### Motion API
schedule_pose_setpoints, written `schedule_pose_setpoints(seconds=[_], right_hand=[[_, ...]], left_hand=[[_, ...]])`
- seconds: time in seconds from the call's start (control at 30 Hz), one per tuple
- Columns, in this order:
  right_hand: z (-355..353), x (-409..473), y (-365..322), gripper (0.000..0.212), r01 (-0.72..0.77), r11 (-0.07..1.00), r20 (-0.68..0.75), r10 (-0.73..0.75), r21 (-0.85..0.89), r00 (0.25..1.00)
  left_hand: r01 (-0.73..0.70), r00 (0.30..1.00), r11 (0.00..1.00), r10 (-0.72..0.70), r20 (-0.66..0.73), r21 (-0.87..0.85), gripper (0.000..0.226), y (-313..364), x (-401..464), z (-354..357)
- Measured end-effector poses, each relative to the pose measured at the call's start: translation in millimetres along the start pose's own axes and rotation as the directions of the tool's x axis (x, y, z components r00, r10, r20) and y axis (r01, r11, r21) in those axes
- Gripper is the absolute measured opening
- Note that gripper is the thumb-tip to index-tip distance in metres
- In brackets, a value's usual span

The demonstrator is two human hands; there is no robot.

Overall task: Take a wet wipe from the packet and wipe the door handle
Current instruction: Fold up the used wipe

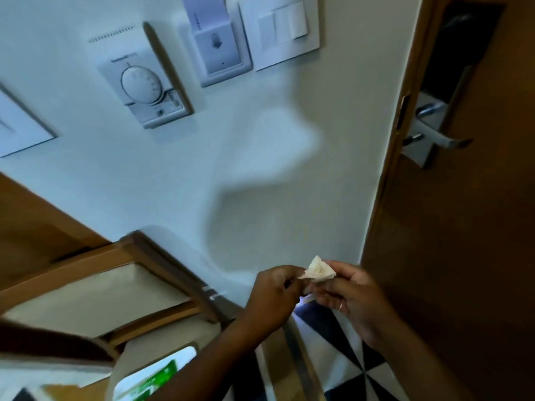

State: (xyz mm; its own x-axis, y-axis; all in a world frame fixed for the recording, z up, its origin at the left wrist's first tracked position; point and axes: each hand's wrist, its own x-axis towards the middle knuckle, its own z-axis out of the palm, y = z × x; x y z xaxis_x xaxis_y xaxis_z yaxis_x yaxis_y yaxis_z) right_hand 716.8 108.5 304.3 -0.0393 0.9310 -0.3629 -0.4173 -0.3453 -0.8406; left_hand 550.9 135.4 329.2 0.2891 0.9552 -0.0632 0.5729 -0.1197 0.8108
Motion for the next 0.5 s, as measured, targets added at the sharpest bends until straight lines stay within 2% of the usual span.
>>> schedule_pose_setpoints(seconds=[0.1, 0.17, 0.23, 0.33, 0.4, 0.43, 0.5], right_hand=[[19, -6, 21, 0.021, 0.022, 0.992, 0.026, -0.019, -0.127, 0.999], [36, -10, 37, 0.017, 0.008, 0.977, 0.03, -0.001, -0.214, 1.0], [54, -16, 55, 0.018, -0.042, 0.967, 0.033, 0.052, -0.25, 0.998], [86, -22, 85, 0.022, -0.099, 0.964, 0.078, 0.122, -0.246, 0.99], [110, -25, 109, 0.02, -0.14, 0.957, 0.12, 0.174, -0.253, 0.977], [120, -25, 121, 0.017, -0.169, 0.958, 0.126, 0.202, -0.232, 0.971], [150, -24, 151, 0.017, -0.225, 0.963, 0.073, 0.238, -0.148, 0.968]], left_hand=[[0.173, 0.983, 0.977, -0.164, 0.076, -0.127, 0.015, -17, -22, -18], [0.299, 0.953, 0.914, -0.27, 0.139, -0.273, 0.02, -30, -38, -30], [0.391, 0.92, 0.856, -0.355, 0.166, -0.339, 0.025, -46, -56, -41], [0.418, 0.903, 0.845, -0.426, 0.051, -0.333, 0.02, -78, -81, -58], [0.404, 0.889, 0.824, -0.456, -0.041, -0.396, 0.006, -105, -101, -73], [0.397, 0.881, 0.811, -0.468, -0.069, -0.429, 0.008, -117, -110, -79], [0.395, 0.876, 0.801, -0.476, -0.077, -0.45, 0.01, -150, -131, -93]])
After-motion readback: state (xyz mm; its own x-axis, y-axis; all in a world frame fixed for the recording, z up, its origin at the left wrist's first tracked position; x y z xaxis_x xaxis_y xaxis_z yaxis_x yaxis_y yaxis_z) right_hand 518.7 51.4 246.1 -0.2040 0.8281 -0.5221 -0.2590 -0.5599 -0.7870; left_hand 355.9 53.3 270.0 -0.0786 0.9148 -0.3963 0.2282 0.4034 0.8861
